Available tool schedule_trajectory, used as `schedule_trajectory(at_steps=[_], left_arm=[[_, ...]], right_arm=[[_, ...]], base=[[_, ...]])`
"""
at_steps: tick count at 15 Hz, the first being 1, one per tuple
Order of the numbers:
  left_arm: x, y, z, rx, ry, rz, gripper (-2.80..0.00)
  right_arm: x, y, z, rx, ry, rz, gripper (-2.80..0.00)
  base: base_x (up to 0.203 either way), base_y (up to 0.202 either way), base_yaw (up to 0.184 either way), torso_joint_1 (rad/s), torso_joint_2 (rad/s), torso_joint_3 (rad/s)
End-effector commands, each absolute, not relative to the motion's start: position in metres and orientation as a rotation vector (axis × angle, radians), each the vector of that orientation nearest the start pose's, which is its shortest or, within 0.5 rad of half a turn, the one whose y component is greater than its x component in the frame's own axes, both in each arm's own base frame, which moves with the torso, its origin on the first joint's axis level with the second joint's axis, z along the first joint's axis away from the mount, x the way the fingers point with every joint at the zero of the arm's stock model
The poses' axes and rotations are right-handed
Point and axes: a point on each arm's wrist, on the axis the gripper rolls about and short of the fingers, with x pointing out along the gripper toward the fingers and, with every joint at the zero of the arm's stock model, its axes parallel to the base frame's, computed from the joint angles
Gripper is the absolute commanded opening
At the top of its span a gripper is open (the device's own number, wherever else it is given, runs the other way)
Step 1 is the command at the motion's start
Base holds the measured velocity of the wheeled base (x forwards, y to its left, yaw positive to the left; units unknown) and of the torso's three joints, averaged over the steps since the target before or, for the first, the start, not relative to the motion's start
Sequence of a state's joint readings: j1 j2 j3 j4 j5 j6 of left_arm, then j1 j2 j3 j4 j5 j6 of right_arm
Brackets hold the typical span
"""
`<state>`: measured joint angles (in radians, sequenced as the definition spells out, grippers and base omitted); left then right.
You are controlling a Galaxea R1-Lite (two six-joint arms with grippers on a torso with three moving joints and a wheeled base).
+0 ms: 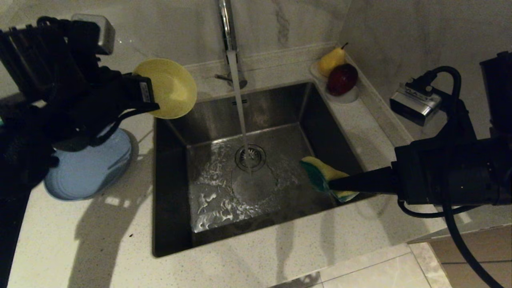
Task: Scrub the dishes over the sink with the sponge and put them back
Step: Rinse the bowl, then place the bowl on the table
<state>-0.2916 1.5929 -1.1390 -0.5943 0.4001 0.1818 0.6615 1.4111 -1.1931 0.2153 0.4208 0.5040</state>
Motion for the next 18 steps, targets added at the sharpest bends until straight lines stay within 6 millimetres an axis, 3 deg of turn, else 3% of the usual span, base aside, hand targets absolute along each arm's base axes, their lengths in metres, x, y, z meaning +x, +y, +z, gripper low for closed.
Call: schedule_trajectory(at_steps=[1,3,10,13,18], left_arm=[[0.263,-0.06,0.325,-0.117,0.194,0.117,-2.8],[0.241,-0.035,0.344,-0.258,0.215,0.165,-2.8],[0.196,0.043,0.351,-0.441,0.203,0.481,-2.8],[0.187,0.08,0.344,-0.494,0.183,0.657,-2.8],[0.197,0.139,0.311,-0.607,0.207,0.8,-2.8]], right_arm=[[0.172,0.144,0.288,0.394,0.714,0.922,-2.8],[0.17,0.14,0.285,0.397,0.718,0.909,-2.8],[0.17,0.135,0.277,0.398,0.741,0.881,-2.8],[0.177,0.134,0.272,0.402,0.761,0.852,-2.8],[0.181,0.137,0.266,0.399,0.781,0.855,-2.8]], base=[[0.0,0.0,0.0,0.0,0.0,0.0],[0.0,0.0,0.0,0.0,0.0,0.0],[0.0,0.0,0.0,0.0,0.0,0.0],[0.0,0.0,0.0,0.0,0.0,0.0],[0.0,0.0,0.0,0.0,0.0,0.0]])
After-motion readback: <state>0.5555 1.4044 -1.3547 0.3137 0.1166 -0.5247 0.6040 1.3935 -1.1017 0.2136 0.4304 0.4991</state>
